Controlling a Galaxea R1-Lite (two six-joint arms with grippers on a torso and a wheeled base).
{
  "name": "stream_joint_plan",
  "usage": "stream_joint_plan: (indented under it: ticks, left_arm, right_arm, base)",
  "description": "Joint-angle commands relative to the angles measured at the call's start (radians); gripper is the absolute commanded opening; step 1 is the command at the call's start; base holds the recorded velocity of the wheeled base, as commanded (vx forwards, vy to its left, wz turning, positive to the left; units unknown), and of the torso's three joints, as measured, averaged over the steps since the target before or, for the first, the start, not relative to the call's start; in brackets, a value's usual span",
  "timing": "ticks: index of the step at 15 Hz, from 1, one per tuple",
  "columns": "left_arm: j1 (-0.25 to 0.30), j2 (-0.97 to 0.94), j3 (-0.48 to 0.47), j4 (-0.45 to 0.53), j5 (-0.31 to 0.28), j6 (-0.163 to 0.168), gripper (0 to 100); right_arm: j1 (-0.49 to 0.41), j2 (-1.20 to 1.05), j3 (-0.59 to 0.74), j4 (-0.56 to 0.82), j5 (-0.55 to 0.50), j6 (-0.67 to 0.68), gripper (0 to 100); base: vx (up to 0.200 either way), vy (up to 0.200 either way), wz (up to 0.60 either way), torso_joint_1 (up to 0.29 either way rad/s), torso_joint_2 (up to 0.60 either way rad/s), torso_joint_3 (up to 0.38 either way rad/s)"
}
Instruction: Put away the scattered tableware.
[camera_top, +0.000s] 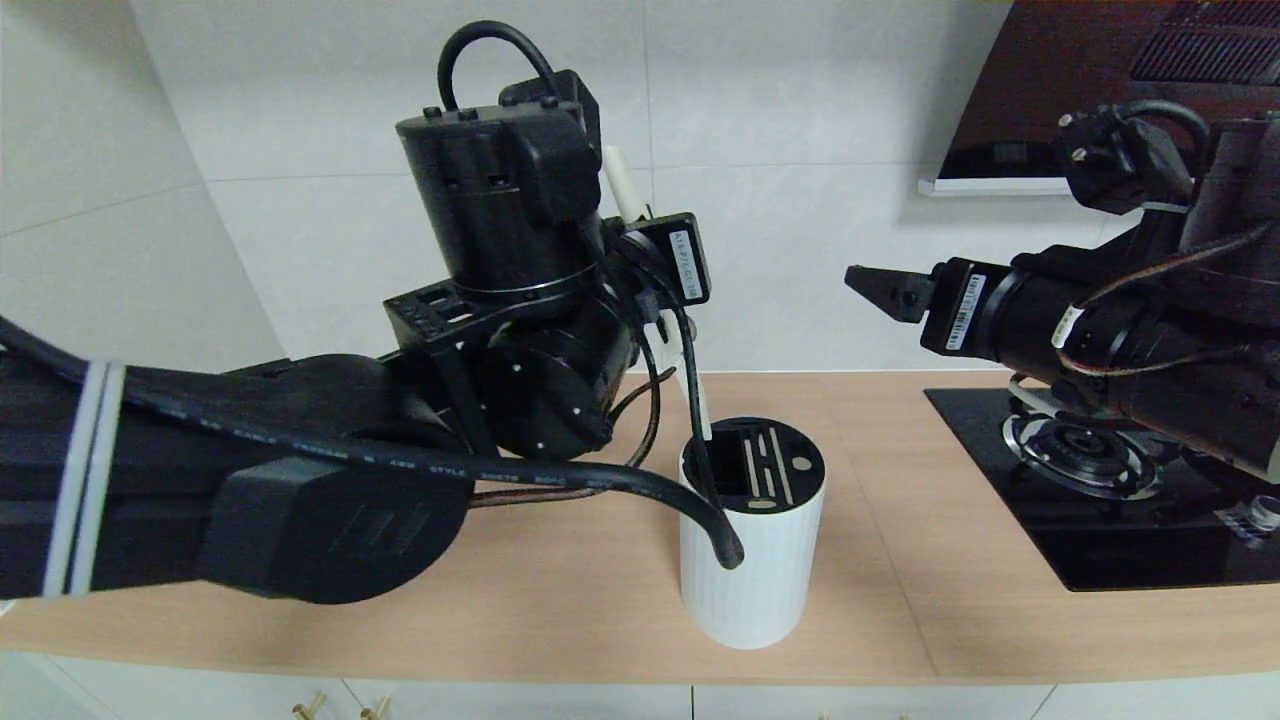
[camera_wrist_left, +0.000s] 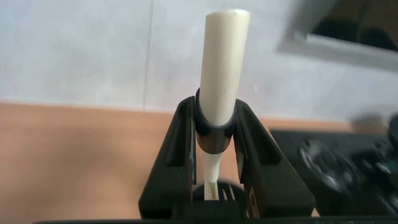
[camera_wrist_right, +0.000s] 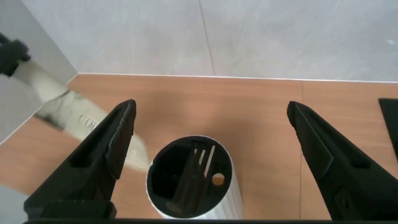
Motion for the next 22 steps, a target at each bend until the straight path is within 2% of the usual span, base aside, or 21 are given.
stream_joint_plan:
  ticks: [1,6,19,22]
  left_arm:
    - [-0.002,0.026,0.006,-0.006,0.002,0.002,0]
    - [-0.035,0.058,0.005,-0.004,0.012,0.0,0]
    - [-0.074,0.172,0.02,-0.006,0.013,-0.009,0]
    - [-0.084,0.206,0.029,-0.002,0.015,-0.021,0]
  right_arm:
    - [0.001,0.003,0.0,0.0,0.0,0.0,100]
    - [0.001,0.007,0.0,0.0,0.0,0.0,100]
    - [0.001,0.009,0.004,0.0,0.0,0.0,100]
    - [0.001,0.016,0.004,0.0,0.0,-0.001,100]
  base:
    - [0.0,0.0,0.0,0.0,0.0,0.0]
    - [0.0,0.0,0.0,0.0,0.0,0.0]
    - [0.0,0.0,0.0,0.0,0.0,0.0]
    - [0.0,0.0,0.0,0.0,0.0,0.0]
